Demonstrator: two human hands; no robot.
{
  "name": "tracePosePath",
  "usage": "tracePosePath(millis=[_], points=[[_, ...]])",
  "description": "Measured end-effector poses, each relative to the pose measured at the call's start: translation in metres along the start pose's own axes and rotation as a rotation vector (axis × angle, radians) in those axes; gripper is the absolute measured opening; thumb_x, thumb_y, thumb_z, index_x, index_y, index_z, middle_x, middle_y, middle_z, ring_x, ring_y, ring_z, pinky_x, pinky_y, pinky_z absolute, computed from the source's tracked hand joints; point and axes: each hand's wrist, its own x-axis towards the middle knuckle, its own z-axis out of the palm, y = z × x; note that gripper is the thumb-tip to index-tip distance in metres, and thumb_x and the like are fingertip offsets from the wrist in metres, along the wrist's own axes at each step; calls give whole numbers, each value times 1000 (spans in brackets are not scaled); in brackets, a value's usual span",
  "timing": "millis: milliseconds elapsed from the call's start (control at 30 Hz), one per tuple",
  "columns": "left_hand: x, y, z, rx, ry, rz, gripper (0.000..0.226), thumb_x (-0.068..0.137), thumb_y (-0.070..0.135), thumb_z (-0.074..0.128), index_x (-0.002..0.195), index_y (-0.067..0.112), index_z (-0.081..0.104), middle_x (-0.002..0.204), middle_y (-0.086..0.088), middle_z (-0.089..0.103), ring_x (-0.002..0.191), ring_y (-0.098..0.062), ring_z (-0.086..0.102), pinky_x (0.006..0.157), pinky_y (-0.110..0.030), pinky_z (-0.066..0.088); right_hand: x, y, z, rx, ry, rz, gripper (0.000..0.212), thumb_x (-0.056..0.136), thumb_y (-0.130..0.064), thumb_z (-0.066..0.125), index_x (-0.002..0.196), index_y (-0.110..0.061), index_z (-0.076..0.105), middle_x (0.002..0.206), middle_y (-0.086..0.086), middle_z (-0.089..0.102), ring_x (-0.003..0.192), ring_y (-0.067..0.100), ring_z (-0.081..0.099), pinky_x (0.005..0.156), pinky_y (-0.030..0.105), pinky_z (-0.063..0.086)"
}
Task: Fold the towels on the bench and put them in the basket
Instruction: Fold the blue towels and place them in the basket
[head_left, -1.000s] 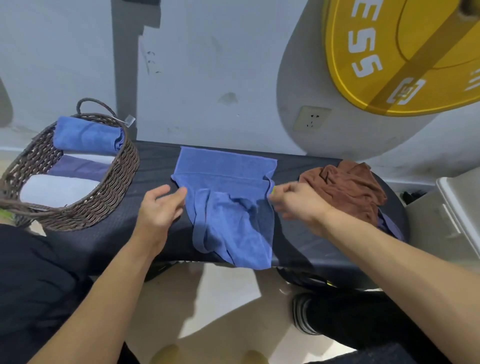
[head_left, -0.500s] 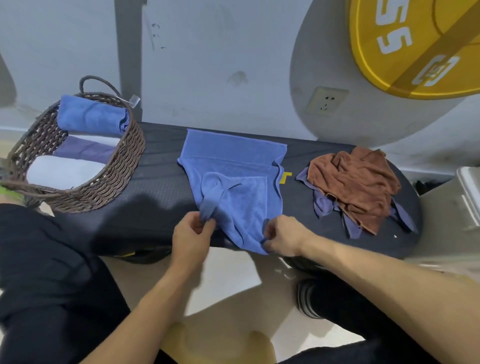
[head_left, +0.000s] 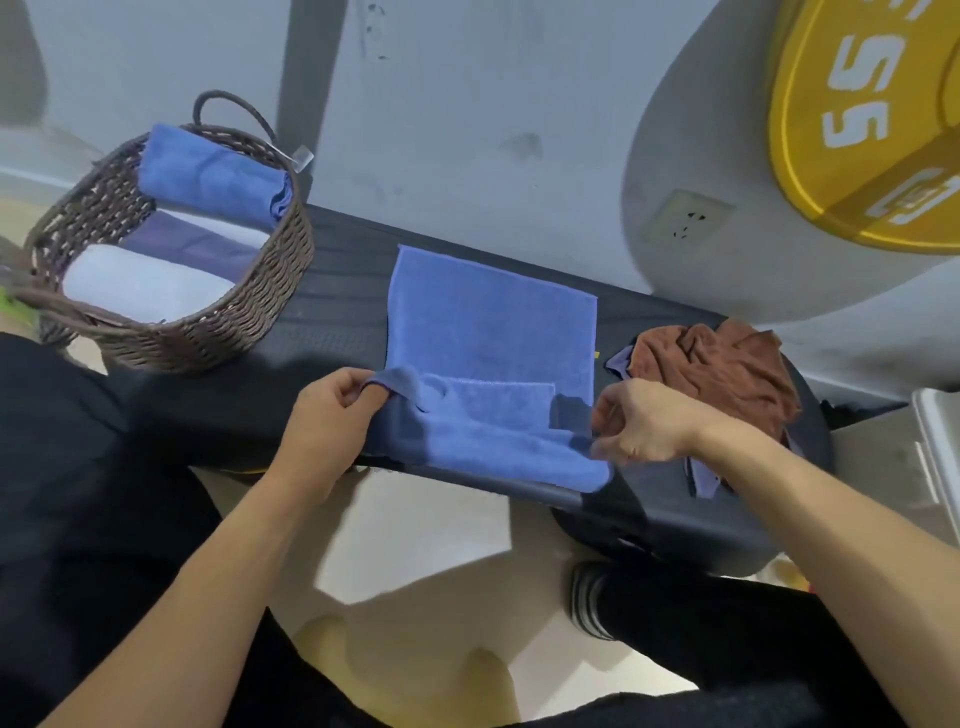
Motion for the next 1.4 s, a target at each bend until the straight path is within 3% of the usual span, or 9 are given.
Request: tracePosePath(millis=[233,433,600,700,767,900,1133,1233,1400], points=[[5,-28,-7,418,94,-59,41,99,29,47,63,11,52,59,-4,55,57,-21,51,50,-30,37,15,-25,63,27,130,113,50,84,-49,70,116,-18,47,109,4,60,94,24,60,72,33,46],[5,-31,-6,430,121,-120,49,101,37,41,59,15,51,60,-2,58,56,-15,52,49,-27,34,23,-57,87,-176,441,-232,38,94,-35,55,125,-14,49,122,7,48,111,29,49,89,38,44],[5,-24,-5,328,71,-114,51,101,40,43,58,14,47,56,0,53,53,-16,48,50,-28,34,50,-114,79,0,299,-460,53,82,-37,73,130,-22,53,128,0,50,116,21,46,99,36,41],[9,-20,-7,301,67,-89,51,99,38,48,53,19,39,47,7,43,48,-13,41,48,-27,31,66,-141,75,78,228,-457,13,92,-26,63,88,-13,62,89,1,64,87,23,57,78,36,47],[13,-22,-11,320,74,-62,50,96,38,55,54,17,38,41,8,39,43,-10,37,45,-26,32,77,-145,60,206,269,-388,19,97,-27,55,80,-18,54,66,-7,55,65,14,52,61,30,40],[18,-24,-19,272,-13,1,26,89,43,63,73,22,64,57,11,62,48,-1,51,47,-22,44,88,-145,9,485,402,-287,13,94,-25,57,85,-15,59,66,-4,62,52,1,55,51,15,41],[25,-33,-19,322,32,79,11,91,31,65,80,28,62,73,7,70,64,-7,63,54,-16,47,102,-173,-55,1142,452,-269,17,90,-9,58,106,-15,56,74,0,65,63,14,62,64,33,55],[25,-40,-18,380,110,46,8,92,33,63,87,27,64,77,11,69,71,-5,65,59,-19,47,101,-152,-35,802,452,-136,31,88,-16,64,118,-15,55,98,2,66,84,18,62,79,36,53],[29,-46,-15,479,62,61,9,91,31,65,93,22,64,82,10,68,76,-8,65,66,-28,53,83,-72,19,255,348,226,23,88,-25,60,103,-11,50,102,12,53,86,27,48,69,30,36]])
